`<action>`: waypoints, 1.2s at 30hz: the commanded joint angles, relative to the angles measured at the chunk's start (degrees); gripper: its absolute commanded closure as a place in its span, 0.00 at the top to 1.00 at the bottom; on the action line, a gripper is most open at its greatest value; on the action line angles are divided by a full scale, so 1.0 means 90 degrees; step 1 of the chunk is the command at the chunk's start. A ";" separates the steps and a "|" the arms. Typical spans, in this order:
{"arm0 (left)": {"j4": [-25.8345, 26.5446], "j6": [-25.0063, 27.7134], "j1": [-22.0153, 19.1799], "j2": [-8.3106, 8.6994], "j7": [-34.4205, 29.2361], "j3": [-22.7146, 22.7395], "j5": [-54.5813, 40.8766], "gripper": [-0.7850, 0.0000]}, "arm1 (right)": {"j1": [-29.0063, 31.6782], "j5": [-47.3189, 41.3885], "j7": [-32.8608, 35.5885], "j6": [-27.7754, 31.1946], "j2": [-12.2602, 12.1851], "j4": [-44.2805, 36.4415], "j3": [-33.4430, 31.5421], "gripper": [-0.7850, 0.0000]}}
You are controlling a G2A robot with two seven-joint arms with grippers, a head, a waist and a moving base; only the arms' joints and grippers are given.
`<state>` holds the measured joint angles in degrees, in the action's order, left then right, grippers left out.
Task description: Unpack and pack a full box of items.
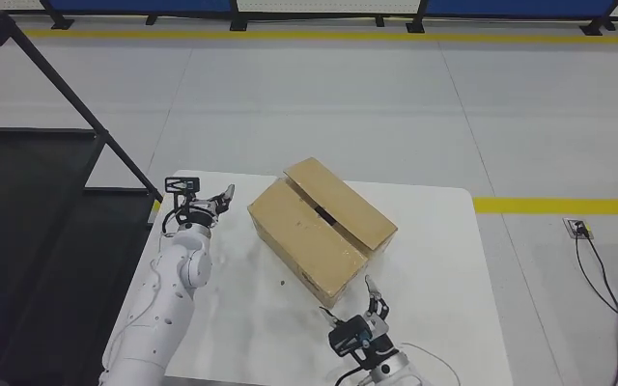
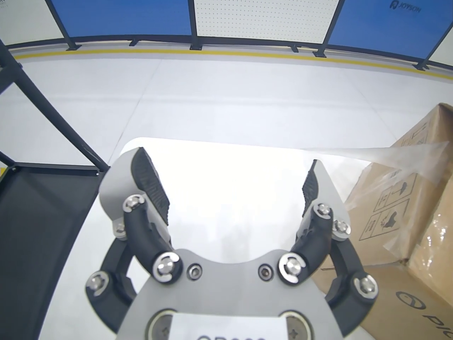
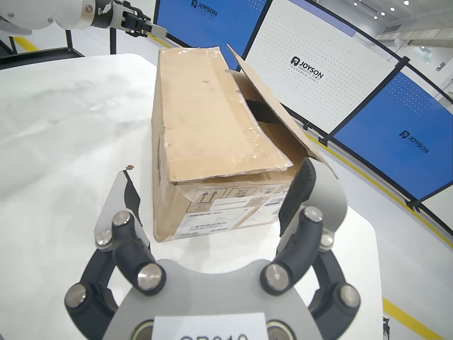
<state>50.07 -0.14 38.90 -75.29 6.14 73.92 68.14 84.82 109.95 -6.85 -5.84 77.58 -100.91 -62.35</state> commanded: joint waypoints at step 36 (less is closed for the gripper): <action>-0.0493 0.1151 0.0004 -0.0069 0.0394 -0.0487 0.0705 1.00 | 0.0099 -0.1839 -0.0934 0.1628 -0.0098 -0.0277 -0.1508 1.00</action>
<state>45.46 10.02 38.67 -75.97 9.57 69.46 74.35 85.35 94.97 -14.33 7.30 76.85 -102.94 -74.79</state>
